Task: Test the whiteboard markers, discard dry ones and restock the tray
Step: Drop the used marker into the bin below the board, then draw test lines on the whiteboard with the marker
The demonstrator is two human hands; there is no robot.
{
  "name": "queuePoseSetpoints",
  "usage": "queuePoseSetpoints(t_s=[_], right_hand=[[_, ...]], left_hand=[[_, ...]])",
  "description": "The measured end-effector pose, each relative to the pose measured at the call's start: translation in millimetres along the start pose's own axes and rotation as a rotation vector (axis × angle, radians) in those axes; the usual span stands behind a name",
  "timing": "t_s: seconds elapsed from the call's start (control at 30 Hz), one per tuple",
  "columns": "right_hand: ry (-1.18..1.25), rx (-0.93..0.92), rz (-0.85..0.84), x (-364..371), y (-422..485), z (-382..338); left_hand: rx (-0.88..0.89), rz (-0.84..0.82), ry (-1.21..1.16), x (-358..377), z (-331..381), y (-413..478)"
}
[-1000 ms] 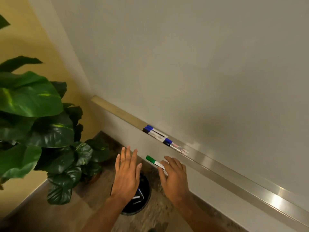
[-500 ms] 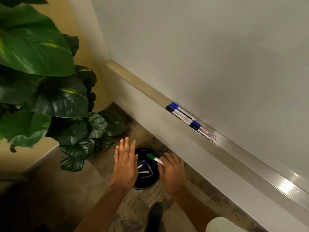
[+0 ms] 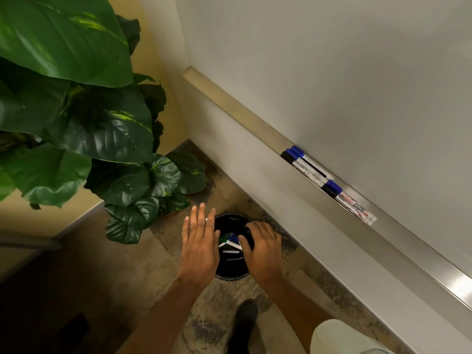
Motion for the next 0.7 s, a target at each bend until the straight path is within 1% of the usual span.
queuePoseSetpoints(t_s=[0.23, 0.57, 0.7], right_hand=[[0.095, -0.041, 0.136, -41, -17, 4], [0.096, -0.108, 0.263, -125, -42, 2], [0.089, -0.107, 0.306, -163, -52, 4]], left_hand=[[-0.016, 0.012, 0.013, -27, 23, 7], [0.126, 0.032, -0.042, -82, 106, 10], [0.177, 0.047, -0.065, -102, 139, 6]])
Point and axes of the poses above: each hand's wrist, its own y-axis towards the middle knuckle, its own x-axis out of the palm, z = x × y, the point moved 4 cm from there along y, towards the middle knuckle, and after that the axes turned 11 degrees about y, right-handed, at the moved point
